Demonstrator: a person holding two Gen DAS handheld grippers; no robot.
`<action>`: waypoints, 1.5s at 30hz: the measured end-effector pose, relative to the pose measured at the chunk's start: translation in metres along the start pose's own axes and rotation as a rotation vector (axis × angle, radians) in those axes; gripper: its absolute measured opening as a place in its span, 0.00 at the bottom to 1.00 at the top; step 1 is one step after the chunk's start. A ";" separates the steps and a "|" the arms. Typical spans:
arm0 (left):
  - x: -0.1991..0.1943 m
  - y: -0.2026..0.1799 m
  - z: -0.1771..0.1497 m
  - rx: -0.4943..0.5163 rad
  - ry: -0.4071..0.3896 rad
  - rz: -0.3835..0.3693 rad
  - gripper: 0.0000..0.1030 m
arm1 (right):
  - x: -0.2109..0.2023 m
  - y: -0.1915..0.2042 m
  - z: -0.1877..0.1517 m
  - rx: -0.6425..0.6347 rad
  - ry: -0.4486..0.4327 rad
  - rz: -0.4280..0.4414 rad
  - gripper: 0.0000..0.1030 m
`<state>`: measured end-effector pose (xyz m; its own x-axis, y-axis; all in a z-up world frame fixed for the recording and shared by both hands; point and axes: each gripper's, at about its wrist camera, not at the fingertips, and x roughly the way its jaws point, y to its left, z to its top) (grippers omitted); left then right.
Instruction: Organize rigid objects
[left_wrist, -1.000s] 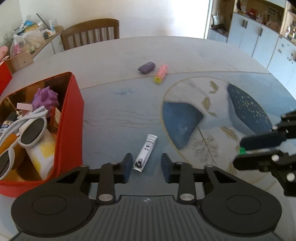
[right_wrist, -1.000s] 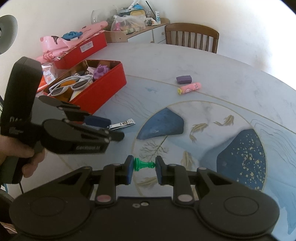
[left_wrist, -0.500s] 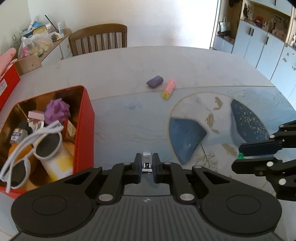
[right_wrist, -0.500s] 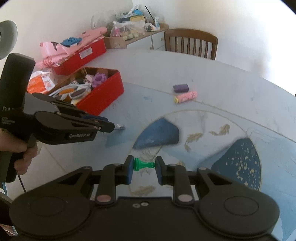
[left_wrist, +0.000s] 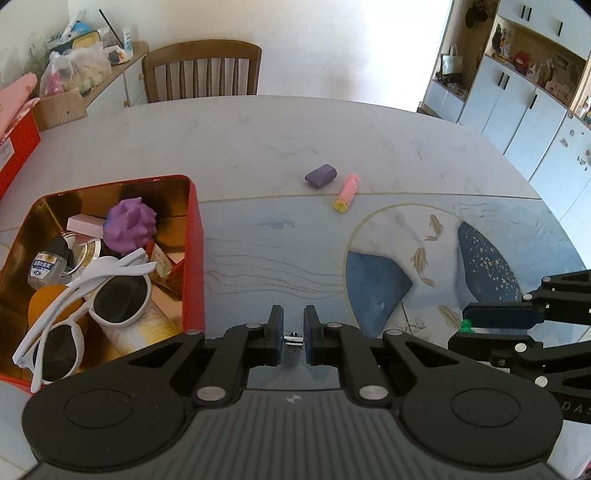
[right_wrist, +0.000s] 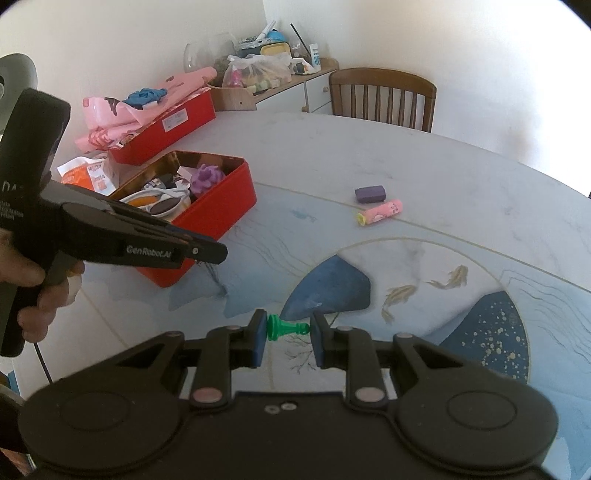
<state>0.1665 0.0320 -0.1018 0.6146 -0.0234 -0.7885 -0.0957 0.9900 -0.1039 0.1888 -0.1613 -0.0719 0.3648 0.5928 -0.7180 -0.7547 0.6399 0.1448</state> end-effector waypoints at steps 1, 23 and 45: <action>-0.001 0.002 0.001 -0.006 0.003 -0.006 0.10 | 0.000 0.001 0.000 -0.001 -0.001 -0.001 0.24; 0.023 -0.015 -0.007 0.145 0.049 0.010 0.16 | 0.005 0.003 -0.002 0.037 0.023 -0.008 0.24; 0.051 -0.021 -0.002 0.150 0.065 0.023 0.11 | 0.006 -0.012 -0.009 0.051 0.037 -0.011 0.24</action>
<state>0.1981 0.0101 -0.1408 0.5615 -0.0043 -0.8275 0.0120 0.9999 0.0029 0.1955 -0.1700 -0.0842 0.3520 0.5673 -0.7445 -0.7214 0.6713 0.1704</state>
